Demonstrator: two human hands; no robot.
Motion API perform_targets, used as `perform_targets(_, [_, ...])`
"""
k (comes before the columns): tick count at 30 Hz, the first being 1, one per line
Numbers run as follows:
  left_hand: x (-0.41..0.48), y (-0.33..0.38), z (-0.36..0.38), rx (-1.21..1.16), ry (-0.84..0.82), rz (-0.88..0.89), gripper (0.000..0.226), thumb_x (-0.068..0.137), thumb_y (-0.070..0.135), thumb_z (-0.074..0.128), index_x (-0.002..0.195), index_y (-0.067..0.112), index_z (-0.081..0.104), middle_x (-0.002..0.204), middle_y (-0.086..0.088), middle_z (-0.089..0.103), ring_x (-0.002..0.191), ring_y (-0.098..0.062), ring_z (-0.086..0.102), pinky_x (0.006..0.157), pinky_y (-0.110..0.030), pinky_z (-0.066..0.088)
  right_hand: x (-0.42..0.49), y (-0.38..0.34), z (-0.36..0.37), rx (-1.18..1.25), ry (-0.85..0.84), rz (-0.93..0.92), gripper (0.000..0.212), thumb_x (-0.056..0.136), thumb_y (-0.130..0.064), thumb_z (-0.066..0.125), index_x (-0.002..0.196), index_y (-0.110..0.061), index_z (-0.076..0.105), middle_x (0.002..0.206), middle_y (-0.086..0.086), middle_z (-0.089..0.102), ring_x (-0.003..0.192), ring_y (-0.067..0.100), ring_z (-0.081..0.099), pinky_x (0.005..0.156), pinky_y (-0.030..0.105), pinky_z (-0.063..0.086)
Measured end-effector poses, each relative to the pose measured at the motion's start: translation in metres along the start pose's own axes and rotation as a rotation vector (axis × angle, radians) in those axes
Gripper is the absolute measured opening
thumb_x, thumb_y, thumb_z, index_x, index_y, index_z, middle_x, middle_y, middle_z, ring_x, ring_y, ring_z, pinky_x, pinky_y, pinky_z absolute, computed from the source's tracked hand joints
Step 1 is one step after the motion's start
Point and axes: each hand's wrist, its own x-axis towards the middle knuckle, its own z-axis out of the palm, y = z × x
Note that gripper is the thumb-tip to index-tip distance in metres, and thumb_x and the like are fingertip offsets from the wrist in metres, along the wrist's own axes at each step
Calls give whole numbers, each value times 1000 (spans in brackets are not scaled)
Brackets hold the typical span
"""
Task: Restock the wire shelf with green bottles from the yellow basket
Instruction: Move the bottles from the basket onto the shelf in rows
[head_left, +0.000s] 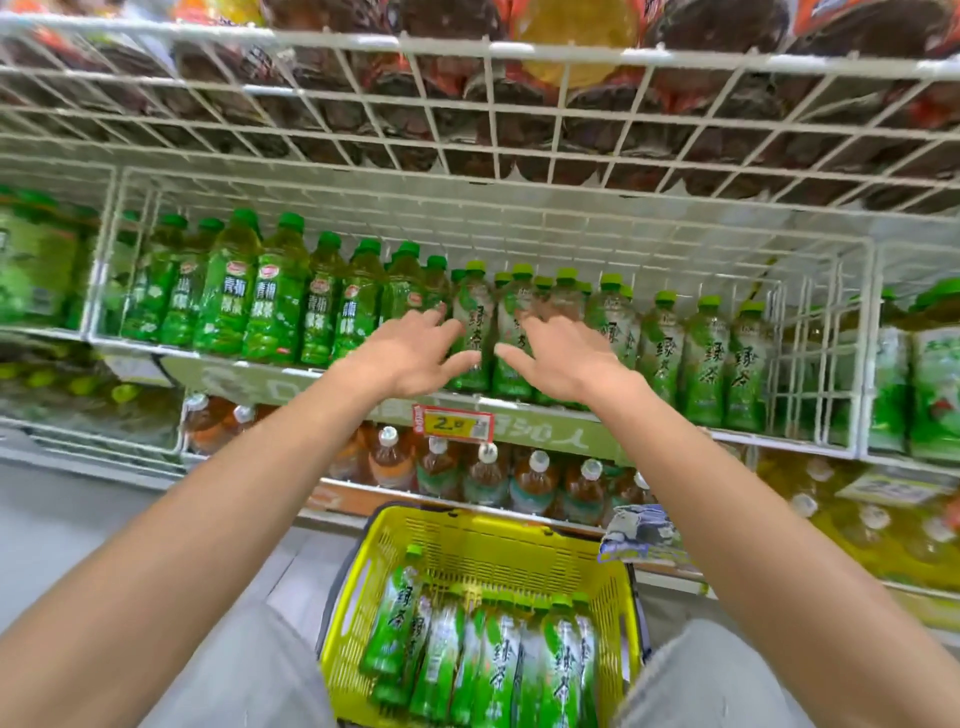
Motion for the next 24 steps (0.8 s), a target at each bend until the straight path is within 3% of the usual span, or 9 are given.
perform_targets(8, [-21, 4, 28, -33, 99, 64, 72, 100, 64, 29, 150, 13, 40, 133, -17, 55, 122, -38, 52, 99, -48, 46, -24, -3, 14, 42, 25, -36, 72, 100, -65, 31, 157, -21, 28, 157, 13, 36, 141, 37, 36, 110, 52, 38])
perform_targets(13, [-44, 16, 39, -15, 165, 117, 79, 97, 67, 22, 151, 12, 40, 130, -20, 57, 122, -40, 53, 98, -48, 47, -68, 2, 24, 20, 177, -72, 71, 101, -58, 39, 156, -14, 33, 157, 17, 36, 146, 36, 31, 111, 51, 37])
perform_targets(16, [-63, 24, 47, -20, 152, 165, 83, 95, 68, 15, 149, 10, 41, 136, -25, 54, 127, -41, 51, 103, -50, 45, -99, 6, 34, 32, 181, -29, 72, 99, -60, 34, 154, -13, 36, 158, 16, 36, 146, 37, 31, 112, 52, 37])
perform_targets(24, [-103, 45, 90, -85, 91, 219, 75, 99, 64, 21, 150, 12, 39, 137, -16, 52, 129, -35, 47, 105, -48, 42, -166, 5, 89, 59, 93, -8, 75, 98, -62, 26, 154, -14, 35, 159, 11, 36, 146, 33, 32, 113, 49, 39])
